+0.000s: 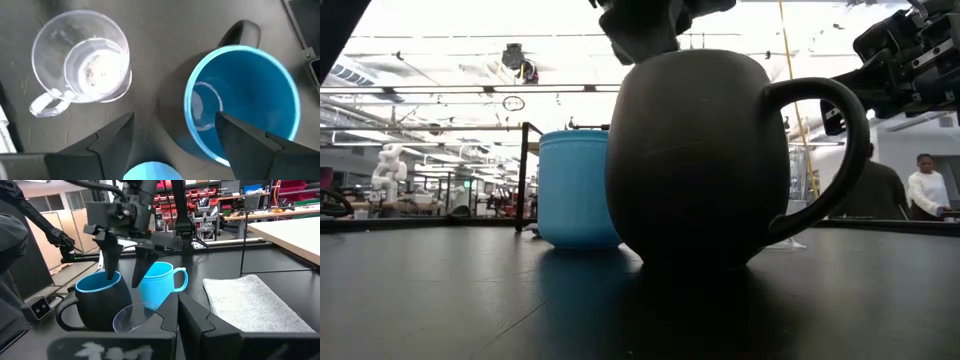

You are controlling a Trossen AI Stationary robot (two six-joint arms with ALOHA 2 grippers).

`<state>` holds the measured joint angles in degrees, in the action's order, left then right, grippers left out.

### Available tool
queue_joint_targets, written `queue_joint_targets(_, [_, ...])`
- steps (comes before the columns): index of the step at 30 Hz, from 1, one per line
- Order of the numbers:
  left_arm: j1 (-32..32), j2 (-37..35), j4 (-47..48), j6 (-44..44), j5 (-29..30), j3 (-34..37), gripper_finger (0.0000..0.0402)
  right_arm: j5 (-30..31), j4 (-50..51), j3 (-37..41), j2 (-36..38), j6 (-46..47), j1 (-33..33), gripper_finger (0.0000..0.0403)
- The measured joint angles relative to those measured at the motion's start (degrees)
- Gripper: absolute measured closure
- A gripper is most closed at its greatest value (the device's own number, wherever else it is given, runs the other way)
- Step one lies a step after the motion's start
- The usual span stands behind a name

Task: Stack small to large cups/mugs on shelf
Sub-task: Put the black mug on the shelf

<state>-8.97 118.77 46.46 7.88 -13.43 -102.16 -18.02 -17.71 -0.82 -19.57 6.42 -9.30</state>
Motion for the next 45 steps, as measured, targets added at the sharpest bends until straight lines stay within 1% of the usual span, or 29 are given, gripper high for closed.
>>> queue_joint_targets(4, [-0.07, 0.21, -0.9, 0.38, -0.06, 0.05, 0.0126, 0.0, 0.0, -0.02, 0.0, 0.0, 0.0, 0.0403])
queue_joint_targets(7, [-0.07, 0.55, -1.63, -0.41, -1.45, 0.07, 0.0141, 0.0, 0.0, -0.01, 0.0, 0.0, 0.01, 0.0403])
queue_joint_targets(15, [-0.07, 1.17, -2.3, -0.83, -2.95, 0.23, 0.0205, 0.0, 0.0, -0.01, 0.0, 0.0, 0.02, 0.0403])
queue_joint_targets(17, [-0.07, 1.09, -3.55, -0.88, -3.05, 0.5, 0.0221, 0.0, 0.0, -0.01, -0.02, 0.0, 0.0, 0.0403])
queue_joint_targets(25, [-0.07, 1.08, -3.11, -0.27, -3.15, 0.67, 0.0278, 0.0, 0.0, -0.01, 0.0, 0.0, 0.0, 0.0403])
queue_joint_targets(28, [-0.07, 1.08, -3.11, -0.01, -3.13, 0.67, 0.0308, 0.0, 0.0, -0.02, 0.0, 0.0, 0.0, 0.0403])
queue_joint_targets(33, [-0.03, 1.51, -3.4, 1.46, -2.52, 0.64, 0.0382, 0.0, 0.0, -0.01, 0.0, 0.0, 0.0, 0.0403])
queue_joint_targets(39, [-0.11, 2.44, -3.65, 2.74, -0.92, 0.47, 0.0391, 0.0, 0.0, -0.01, 0.0, 0.0, 0.02, 0.0403])
queue_joint_targets(45, [-0.15, 2.44, -3.72, 3.71, -0.96, 0.49, 0.0392, 0.0, 0.01, -0.01, 0.01, 0.0, 0.0, 0.0403])
